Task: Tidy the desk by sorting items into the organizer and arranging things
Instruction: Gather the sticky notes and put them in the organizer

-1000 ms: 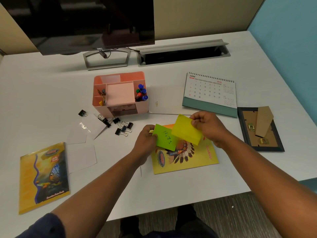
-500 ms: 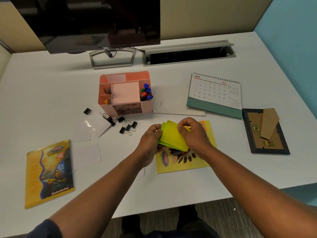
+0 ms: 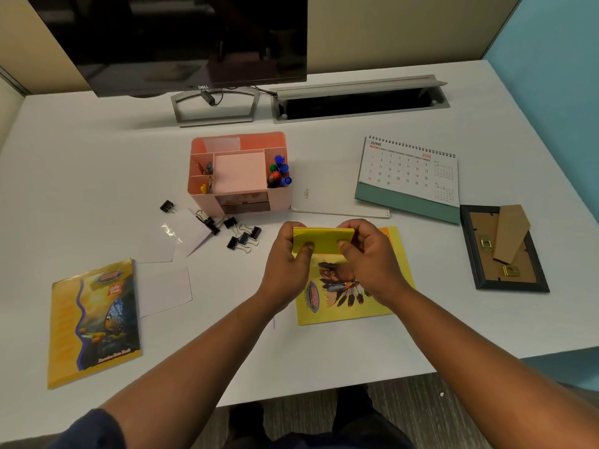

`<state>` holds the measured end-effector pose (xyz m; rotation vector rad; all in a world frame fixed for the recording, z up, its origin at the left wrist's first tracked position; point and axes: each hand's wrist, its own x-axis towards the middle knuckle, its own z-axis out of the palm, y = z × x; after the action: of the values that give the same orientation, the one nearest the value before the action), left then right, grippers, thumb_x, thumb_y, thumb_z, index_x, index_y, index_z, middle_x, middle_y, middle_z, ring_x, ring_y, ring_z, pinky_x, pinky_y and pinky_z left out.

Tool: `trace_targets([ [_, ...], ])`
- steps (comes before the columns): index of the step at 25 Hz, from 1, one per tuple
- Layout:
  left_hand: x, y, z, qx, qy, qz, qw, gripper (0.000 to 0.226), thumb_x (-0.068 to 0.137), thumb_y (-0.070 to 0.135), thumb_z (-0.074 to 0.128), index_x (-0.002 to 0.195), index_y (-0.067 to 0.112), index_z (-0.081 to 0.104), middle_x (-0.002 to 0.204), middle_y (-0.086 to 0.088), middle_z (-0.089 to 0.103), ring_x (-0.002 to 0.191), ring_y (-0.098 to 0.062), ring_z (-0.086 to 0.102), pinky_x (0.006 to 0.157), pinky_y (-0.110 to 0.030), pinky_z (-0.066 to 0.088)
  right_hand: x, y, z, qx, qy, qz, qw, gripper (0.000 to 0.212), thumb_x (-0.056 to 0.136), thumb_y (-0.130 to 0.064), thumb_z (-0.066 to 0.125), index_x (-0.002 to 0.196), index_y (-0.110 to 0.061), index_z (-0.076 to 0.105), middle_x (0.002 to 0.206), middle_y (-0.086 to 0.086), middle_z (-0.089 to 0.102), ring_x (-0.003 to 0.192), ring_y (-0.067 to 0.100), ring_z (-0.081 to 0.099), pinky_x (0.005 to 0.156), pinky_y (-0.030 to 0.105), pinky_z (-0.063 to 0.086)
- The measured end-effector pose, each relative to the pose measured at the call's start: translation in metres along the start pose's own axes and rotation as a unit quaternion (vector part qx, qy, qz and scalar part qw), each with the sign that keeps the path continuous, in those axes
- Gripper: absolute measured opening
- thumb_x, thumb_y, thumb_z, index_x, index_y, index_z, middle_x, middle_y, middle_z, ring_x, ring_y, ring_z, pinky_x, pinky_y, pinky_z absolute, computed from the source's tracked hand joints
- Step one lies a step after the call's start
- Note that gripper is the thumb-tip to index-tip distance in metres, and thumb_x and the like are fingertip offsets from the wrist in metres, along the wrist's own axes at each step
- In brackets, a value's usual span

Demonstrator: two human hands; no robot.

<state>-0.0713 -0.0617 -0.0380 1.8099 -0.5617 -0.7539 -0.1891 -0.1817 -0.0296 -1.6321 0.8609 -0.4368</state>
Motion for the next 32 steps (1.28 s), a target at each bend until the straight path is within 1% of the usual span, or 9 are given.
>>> trace_targets([
  [3,-0.004,-0.010,0.005,0.066,0.021,0.046,0.997,0.024,0.101,0.008,0.050,0.106,0.032,0.048,0.096,0.008,0.061,0.085,-0.017,0.066,0.070,-0.040,0.060,-0.007,0.008,0.001,-0.095,-0.006,-0.031,0.995,0.024,0.096,-0.004,0.058,0.106,-0.026,0.061,0.097,-0.009,0.064,0.088,0.005,0.063,0.070,0.022,0.057],
  [7,-0.006,-0.026,0.008,0.137,-0.030,0.042,0.989,0.025,0.101,0.009,0.048,0.107,0.033,0.044,0.093,0.007,0.062,0.081,-0.013,0.066,0.070,-0.041,0.058,-0.013,0.026,0.004,-0.208,-0.053,-0.014,0.977,0.027,0.099,-0.007,0.053,0.114,-0.028,0.056,0.093,-0.002,0.065,0.081,0.012,0.067,0.069,0.040,0.059],
  [12,-0.004,-0.025,0.003,0.160,-0.059,0.053,0.984,0.020,0.104,0.010,0.045,0.110,0.029,0.043,0.091,0.004,0.061,0.075,-0.009,0.062,0.056,-0.014,0.046,-0.012,0.030,0.004,-0.221,-0.059,-0.023,0.973,0.027,0.100,-0.008,0.051,0.119,-0.026,0.053,0.093,0.001,0.065,0.082,0.017,0.066,0.070,0.040,0.058],
  [15,-0.002,-0.026,-0.003,0.155,-0.078,0.053,0.983,0.014,0.105,0.014,0.045,0.108,0.028,0.044,0.087,0.006,0.059,0.070,-0.008,0.059,0.054,-0.012,0.043,-0.011,0.030,0.001,-0.230,-0.067,-0.006,0.971,0.028,0.101,-0.009,0.051,0.120,-0.029,0.051,0.090,0.002,0.064,0.079,0.017,0.067,0.068,0.044,0.059],
  [17,-0.001,-0.023,-0.007,0.115,-0.078,0.070,0.988,0.006,0.107,0.022,0.043,0.106,0.023,0.049,0.085,0.007,0.058,0.072,-0.006,0.056,0.058,-0.018,0.044,-0.008,0.024,-0.002,-0.208,-0.072,0.007,0.975,0.027,0.100,-0.009,0.053,0.115,-0.032,0.050,0.091,0.001,0.064,0.079,0.015,0.067,0.069,0.044,0.060],
  [19,0.000,-0.016,-0.012,0.084,-0.054,0.097,0.990,0.018,0.107,0.029,0.038,0.102,0.019,0.052,0.081,0.005,0.056,0.069,-0.004,0.051,0.060,-0.024,0.044,-0.005,0.015,-0.004,-0.165,-0.081,0.020,0.983,0.026,0.100,-0.008,0.056,0.111,-0.031,0.050,0.093,0.000,0.065,0.084,0.017,0.068,0.073,0.046,0.061],
  [24,0.010,0.014,-0.032,0.050,0.048,0.105,0.992,0.020,0.107,0.034,0.035,0.101,0.024,0.051,0.077,0.003,0.052,0.064,-0.010,0.053,0.052,-0.043,0.053,0.006,-0.035,0.001,0.113,-0.111,0.094,0.983,0.024,0.097,-0.001,0.059,0.114,-0.019,0.060,0.104,0.006,0.077,0.097,0.023,0.074,0.082,0.040,0.061],
  [28,0.024,0.038,-0.050,0.057,0.101,0.148,0.982,0.018,0.108,0.026,0.034,0.103,0.019,0.050,0.079,0.008,0.049,0.067,0.003,0.048,0.052,-0.023,0.043,0.025,-0.072,0.006,0.167,-0.128,0.115,0.971,0.023,0.092,0.000,0.065,0.111,-0.014,0.068,0.103,0.009,0.077,0.097,0.027,0.074,0.081,0.040,0.062],
  [32,0.043,0.053,-0.070,0.035,0.114,0.160,0.980,0.020,0.108,0.027,0.035,0.115,0.017,0.051,0.083,0.011,0.052,0.067,0.001,0.051,0.049,-0.021,0.046,0.050,-0.104,0.009,0.088,-0.122,0.036,0.988,0.021,0.091,0.001,0.066,0.103,-0.017,0.069,0.090,0.001,0.079,0.086,0.017,0.075,0.071,0.030,0.061],
])
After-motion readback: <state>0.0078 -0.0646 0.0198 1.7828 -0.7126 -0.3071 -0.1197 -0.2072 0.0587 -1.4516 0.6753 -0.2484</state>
